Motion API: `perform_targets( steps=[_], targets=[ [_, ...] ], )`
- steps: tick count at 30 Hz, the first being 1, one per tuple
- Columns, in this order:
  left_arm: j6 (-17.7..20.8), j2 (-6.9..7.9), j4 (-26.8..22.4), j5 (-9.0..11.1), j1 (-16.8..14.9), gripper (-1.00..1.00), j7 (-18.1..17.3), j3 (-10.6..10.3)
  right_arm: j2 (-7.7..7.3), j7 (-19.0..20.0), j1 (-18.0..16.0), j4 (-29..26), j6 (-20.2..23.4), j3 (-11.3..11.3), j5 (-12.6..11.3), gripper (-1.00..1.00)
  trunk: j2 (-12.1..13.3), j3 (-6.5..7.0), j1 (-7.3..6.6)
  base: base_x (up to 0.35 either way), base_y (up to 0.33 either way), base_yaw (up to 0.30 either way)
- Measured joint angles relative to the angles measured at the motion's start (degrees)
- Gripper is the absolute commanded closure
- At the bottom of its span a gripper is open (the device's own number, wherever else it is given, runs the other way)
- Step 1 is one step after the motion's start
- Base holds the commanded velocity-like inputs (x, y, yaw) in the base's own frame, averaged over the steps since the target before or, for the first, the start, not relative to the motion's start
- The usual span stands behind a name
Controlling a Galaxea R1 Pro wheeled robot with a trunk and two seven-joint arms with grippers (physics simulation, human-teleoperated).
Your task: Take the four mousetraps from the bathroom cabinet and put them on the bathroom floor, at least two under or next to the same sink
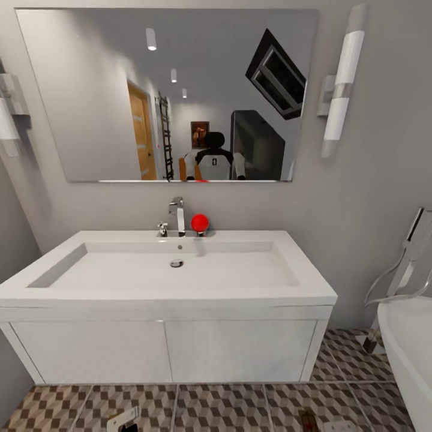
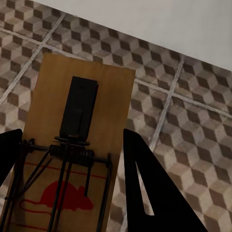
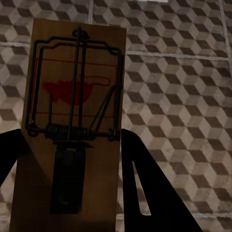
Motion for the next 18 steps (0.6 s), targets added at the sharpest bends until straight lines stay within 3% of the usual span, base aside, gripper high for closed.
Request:
perform_targets(
  steps=[18],
  targets=[
    [0.0, 0.06, 0.0, -0.04, 0.0, 1.0, 0.05, 0.0, 0.0, 0.0, 0.0, 0.0, 0.0, 0.0, 0.0, 1.0, -7.22, -3.23, 3.95, 0.0, 0.0, 0.0]
  ],
)
